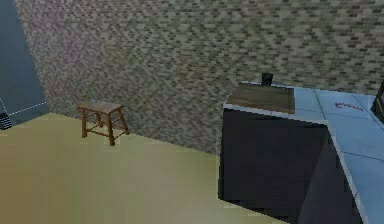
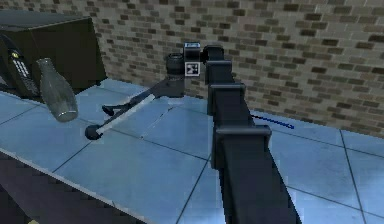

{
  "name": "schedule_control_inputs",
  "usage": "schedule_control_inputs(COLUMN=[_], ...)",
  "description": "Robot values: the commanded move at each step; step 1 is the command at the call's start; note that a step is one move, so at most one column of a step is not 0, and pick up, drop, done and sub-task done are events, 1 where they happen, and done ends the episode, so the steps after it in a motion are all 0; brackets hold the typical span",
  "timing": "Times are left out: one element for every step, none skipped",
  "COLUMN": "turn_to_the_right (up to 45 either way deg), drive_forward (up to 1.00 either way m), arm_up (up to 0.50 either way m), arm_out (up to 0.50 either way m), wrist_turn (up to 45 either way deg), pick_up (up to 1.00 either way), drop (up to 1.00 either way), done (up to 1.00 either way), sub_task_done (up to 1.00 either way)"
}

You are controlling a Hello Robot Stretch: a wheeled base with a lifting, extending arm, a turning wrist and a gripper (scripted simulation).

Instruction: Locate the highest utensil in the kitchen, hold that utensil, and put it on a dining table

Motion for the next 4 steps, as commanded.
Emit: schedule_control_inputs(turn_to_the_right=[0.0,0.0,0.0,0.0], drive_forward=[0.00,0.00,0.00,0.00], arm_up=[0.00,-0.16,0.00,0.10], arm_out=[0.00,0.00,0.00,0.00], wrist_turn=[42.0,0.0,0.0,0.0], pick_up=[0.00,0.00,1.00,0.00], drop=[0.00,0.00,0.00,0.00], done=[0.00,0.00,0.00,0.00], sub_task_done=[0.00,0.00,0.00,0.00])
